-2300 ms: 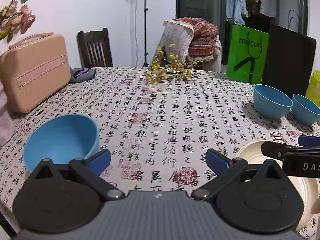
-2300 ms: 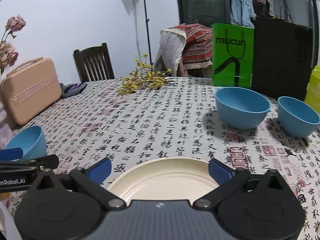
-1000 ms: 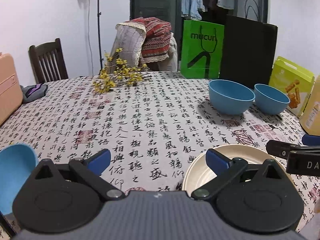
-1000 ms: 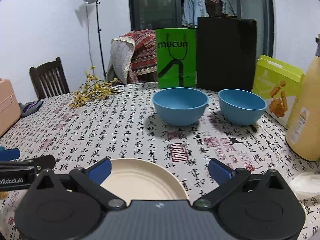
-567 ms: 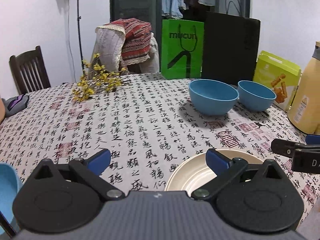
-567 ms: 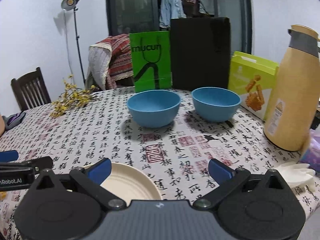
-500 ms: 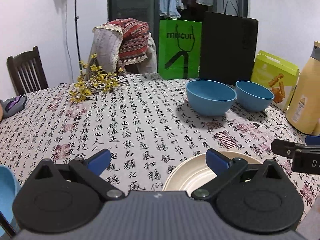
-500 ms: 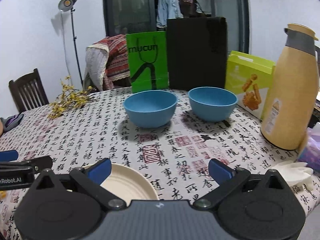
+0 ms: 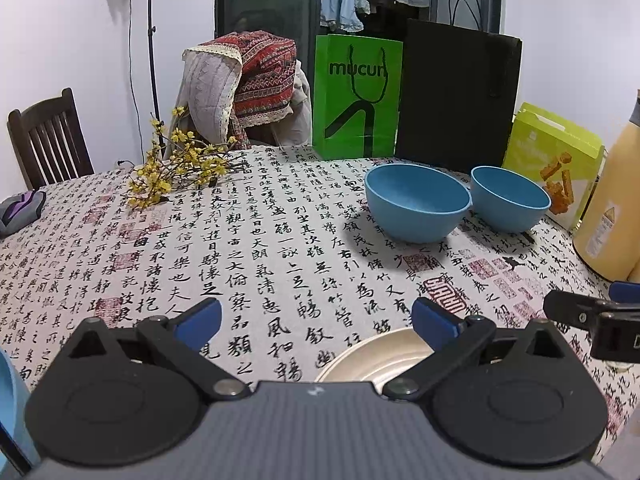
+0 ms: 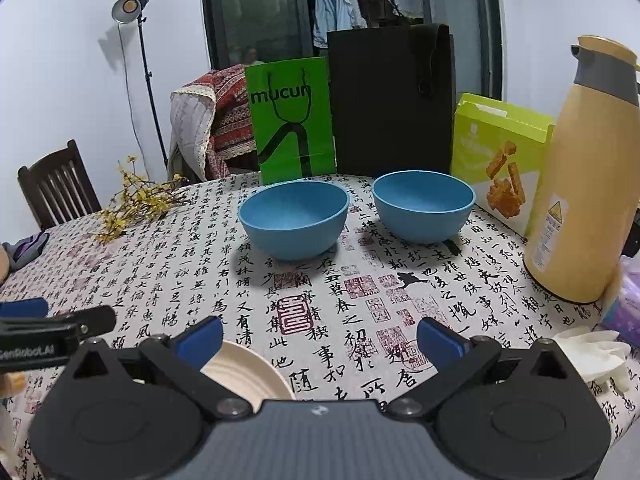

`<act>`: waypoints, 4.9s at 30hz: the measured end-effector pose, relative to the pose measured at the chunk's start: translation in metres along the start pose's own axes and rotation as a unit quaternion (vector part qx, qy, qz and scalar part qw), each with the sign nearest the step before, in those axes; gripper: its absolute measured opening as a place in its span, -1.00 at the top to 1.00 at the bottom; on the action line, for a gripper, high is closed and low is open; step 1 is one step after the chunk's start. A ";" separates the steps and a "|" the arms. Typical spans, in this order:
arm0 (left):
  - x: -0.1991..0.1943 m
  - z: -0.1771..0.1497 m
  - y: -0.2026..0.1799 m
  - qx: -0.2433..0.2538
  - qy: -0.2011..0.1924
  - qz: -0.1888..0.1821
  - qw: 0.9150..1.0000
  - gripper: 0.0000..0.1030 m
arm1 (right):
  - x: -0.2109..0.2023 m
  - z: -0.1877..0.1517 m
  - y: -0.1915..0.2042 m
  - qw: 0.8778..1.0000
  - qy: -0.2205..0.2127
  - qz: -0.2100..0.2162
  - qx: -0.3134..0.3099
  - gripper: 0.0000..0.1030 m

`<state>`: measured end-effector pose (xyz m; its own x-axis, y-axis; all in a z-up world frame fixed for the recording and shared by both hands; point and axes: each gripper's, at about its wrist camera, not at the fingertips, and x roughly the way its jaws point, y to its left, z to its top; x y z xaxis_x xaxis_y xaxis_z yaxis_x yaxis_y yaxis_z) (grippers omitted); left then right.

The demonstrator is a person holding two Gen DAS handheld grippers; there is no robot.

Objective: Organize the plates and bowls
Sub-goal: 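Move both open grippers across the table toward the two blue bowls by the green bag, then lower both open grippers onto the rim of the nearer blue bowl, then close both grippers on the rim of the blue bowl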

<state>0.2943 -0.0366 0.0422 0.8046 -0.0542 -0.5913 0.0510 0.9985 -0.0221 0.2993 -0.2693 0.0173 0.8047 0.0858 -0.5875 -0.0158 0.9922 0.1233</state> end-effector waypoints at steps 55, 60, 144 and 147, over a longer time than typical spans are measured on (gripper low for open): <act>0.077 0.057 -0.030 -0.055 0.009 0.048 0.997 -1.00 | 0.124 0.071 -0.032 0.997 0.049 0.058 -0.002 -1.00; 0.088 0.063 -0.033 -0.058 0.011 0.051 0.997 -1.00 | 0.138 0.080 -0.037 0.997 0.051 0.061 0.008 -1.00; 0.219 0.116 -0.057 -0.098 0.116 0.034 0.988 0.47 | 0.258 0.127 -0.021 0.991 0.103 0.030 -0.073 0.57; 0.221 0.116 -0.059 -0.096 0.118 0.033 0.988 0.64 | 0.260 0.127 -0.022 0.991 0.107 0.030 -0.069 0.59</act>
<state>0.5377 -0.1085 0.0062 0.6408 -0.0072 -0.7677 -0.1288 0.9848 -0.1168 0.5841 -0.2798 -0.0367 0.6561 0.1481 -0.7400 -0.1531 0.9863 0.0616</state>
